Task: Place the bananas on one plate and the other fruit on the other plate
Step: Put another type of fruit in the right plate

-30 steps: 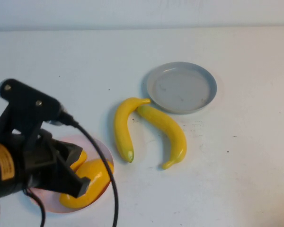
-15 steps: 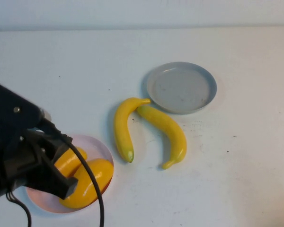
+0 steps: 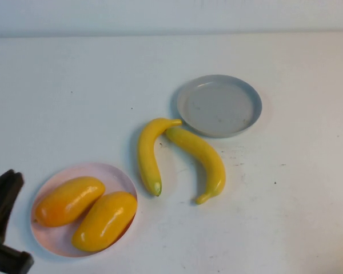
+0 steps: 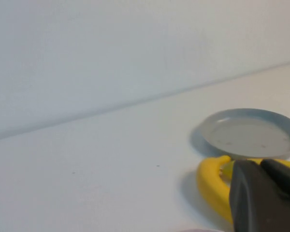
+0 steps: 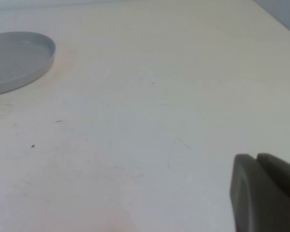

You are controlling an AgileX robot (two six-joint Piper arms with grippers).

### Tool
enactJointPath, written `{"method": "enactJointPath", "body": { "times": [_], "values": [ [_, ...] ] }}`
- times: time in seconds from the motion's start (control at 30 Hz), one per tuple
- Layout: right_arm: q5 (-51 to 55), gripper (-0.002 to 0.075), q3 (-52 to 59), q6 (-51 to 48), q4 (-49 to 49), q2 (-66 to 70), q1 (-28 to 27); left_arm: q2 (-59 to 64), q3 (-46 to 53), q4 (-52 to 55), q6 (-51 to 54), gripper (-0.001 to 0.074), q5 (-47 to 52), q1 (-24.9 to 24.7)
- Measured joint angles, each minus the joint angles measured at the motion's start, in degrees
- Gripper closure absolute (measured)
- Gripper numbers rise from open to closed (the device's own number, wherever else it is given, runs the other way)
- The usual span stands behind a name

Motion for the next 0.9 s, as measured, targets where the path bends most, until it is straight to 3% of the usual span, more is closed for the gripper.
{"method": "enactJointPath", "body": {
  "times": [0.2,0.37,0.53,0.9],
  "values": [
    [0.00,0.0743,0.00,0.00,0.00,0.00,0.00,-14.59,5.38,-0.22,-0.40,0.0737,1.97,10.35],
    [0.00,0.0743,0.00,0.00,0.00,0.00,0.00,-23.41,9.73,-0.60,-2.42,0.0738,4.95,15.17],
    [0.00,0.0743,0.00,0.00,0.00,0.00,0.00,-27.11,13.60,-0.60,-2.96,0.0738,6.76,15.74],
    [0.00,0.0743,0.00,0.00,0.00,0.00,0.00,-27.37,13.81,0.02,-3.50,0.0738,25.58,16.65]
  ]
}}
